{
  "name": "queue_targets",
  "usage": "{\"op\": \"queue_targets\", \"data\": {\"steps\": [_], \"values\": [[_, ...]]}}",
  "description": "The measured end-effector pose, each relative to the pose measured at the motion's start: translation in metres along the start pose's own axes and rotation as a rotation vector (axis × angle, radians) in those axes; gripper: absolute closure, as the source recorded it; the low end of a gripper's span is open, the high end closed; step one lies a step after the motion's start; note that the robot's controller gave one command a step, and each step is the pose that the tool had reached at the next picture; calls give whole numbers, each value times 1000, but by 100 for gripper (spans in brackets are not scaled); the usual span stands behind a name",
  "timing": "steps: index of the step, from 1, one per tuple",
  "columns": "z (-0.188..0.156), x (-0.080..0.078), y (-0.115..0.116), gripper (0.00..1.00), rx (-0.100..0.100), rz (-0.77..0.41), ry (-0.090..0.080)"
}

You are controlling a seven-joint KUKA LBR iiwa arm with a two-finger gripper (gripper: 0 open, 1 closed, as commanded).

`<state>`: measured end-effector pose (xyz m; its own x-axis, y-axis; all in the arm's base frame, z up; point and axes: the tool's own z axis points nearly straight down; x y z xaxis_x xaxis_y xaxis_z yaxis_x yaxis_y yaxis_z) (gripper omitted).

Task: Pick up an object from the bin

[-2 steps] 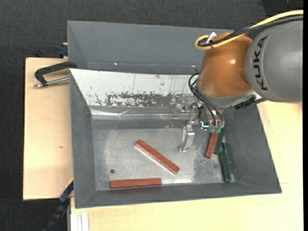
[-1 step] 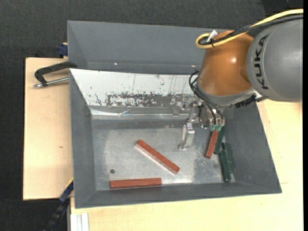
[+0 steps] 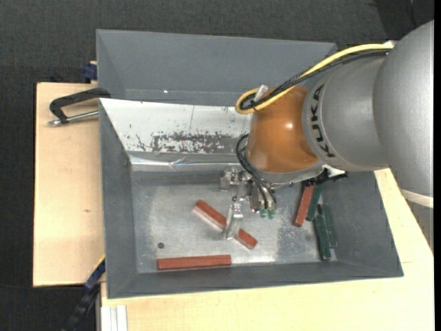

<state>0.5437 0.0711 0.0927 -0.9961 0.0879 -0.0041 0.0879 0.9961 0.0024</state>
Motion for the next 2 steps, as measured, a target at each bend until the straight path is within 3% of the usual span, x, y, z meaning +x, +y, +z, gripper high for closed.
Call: {"op": "queue_targets", "data": {"steps": [1,2], "values": [[-7,8,16,0,1,60,3],[-8,25,15,0,2,64,5]]}}
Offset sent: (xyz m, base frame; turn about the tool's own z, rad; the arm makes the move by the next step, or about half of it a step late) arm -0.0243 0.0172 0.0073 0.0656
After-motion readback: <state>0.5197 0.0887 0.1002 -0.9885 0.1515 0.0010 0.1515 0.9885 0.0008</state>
